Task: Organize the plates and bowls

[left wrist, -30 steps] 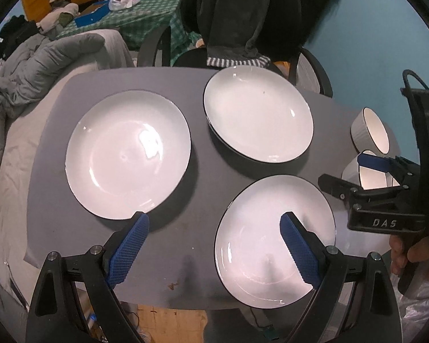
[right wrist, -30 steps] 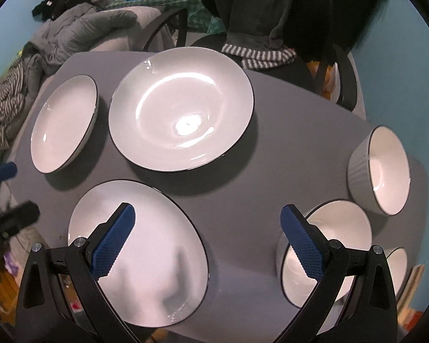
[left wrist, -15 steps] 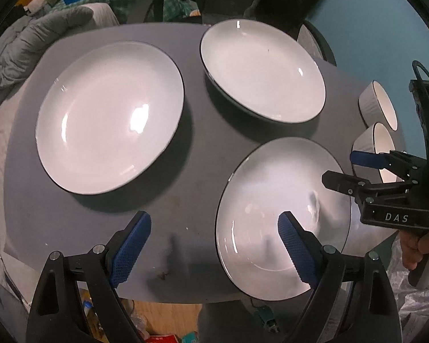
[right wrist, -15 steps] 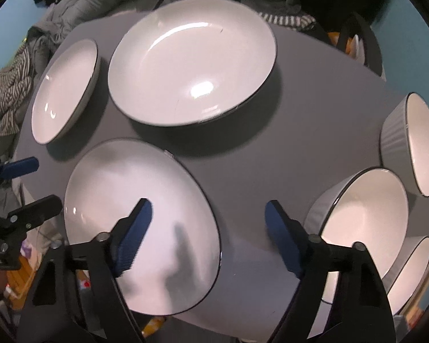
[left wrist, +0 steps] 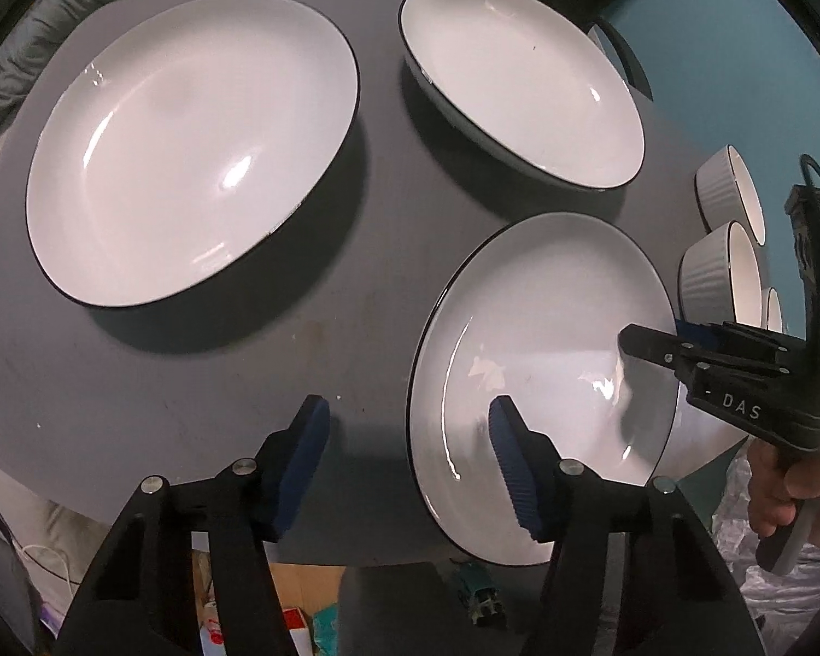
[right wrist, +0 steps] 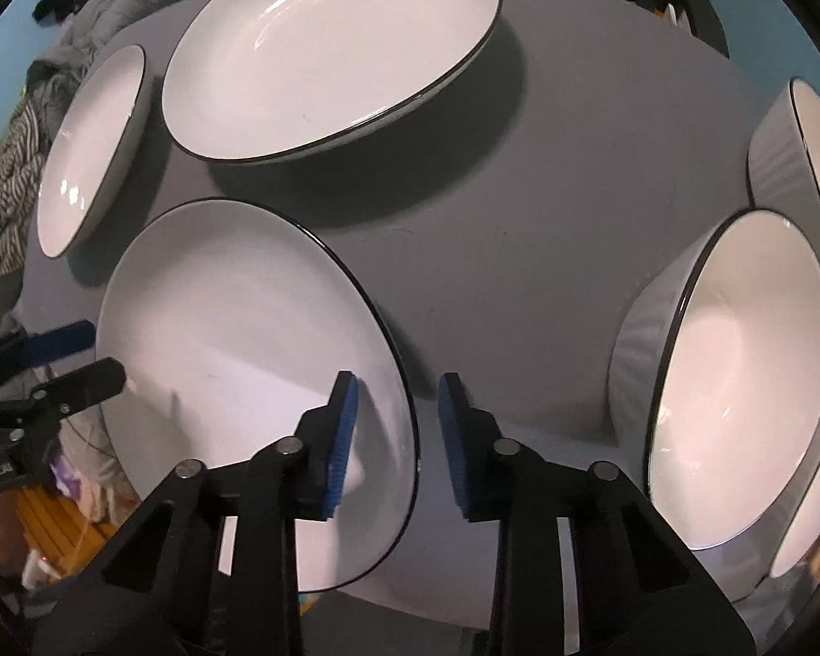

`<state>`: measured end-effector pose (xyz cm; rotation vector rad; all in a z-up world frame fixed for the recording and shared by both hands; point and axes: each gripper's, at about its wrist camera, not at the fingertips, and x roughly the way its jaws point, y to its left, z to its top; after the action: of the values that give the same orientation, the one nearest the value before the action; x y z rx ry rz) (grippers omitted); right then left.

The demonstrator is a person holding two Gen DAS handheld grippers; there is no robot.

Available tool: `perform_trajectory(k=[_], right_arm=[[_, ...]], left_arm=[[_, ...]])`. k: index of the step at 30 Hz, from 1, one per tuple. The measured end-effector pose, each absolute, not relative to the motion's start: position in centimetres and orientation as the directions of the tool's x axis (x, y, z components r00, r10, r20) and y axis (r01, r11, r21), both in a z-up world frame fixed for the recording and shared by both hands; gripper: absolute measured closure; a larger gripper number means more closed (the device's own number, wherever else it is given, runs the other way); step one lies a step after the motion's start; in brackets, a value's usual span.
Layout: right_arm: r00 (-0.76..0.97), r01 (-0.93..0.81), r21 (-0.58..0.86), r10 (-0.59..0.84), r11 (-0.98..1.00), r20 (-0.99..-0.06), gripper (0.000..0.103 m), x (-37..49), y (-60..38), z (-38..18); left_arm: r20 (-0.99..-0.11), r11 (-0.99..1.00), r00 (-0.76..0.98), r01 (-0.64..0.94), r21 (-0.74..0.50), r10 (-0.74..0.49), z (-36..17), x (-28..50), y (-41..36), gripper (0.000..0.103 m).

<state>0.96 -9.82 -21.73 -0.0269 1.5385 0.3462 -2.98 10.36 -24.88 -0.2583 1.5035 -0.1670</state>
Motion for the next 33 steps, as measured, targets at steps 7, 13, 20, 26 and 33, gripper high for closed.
perform_trajectory(k=[7,13,20,26,33], right_arm=[[0.031,-0.190,0.203,0.212,0.961,-0.977,0.073,0.2,-10.0,-22.0],[0.039,-0.163,0.206,0.215,0.965,-0.976,0.073,-0.3,-10.3,-22.4],[0.029,-0.190,0.200,0.209,0.961,-0.978,0.073,-0.5,-9.7,-22.4],[-0.007,-0.217,0.207,0.211,0.954,-0.977,0.073,0.0,-8.2,-23.0],[-0.076,-0.216,0.249,0.238,0.944,-0.968,0.077,1.2,-8.8,-24.0]], left_arm=[[-0.953,0.952,0.020,-0.048,-0.302,-0.301,-25.8,-3.1,10.5,0.052],[-0.951,0.949,-0.009,-0.073,-0.306,-0.308,-26.6,-2.6,10.1,0.063],[-0.942,0.942,-0.036,-0.063,-0.330,-0.332,-26.9,-2.4,9.1,0.077],[-0.949,0.950,-0.046,-0.034,-0.312,-0.313,-27.0,-2.6,8.5,0.080],[-0.952,0.954,-0.060,-0.010,-0.301,-0.301,-27.4,-2.2,7.7,0.084]])
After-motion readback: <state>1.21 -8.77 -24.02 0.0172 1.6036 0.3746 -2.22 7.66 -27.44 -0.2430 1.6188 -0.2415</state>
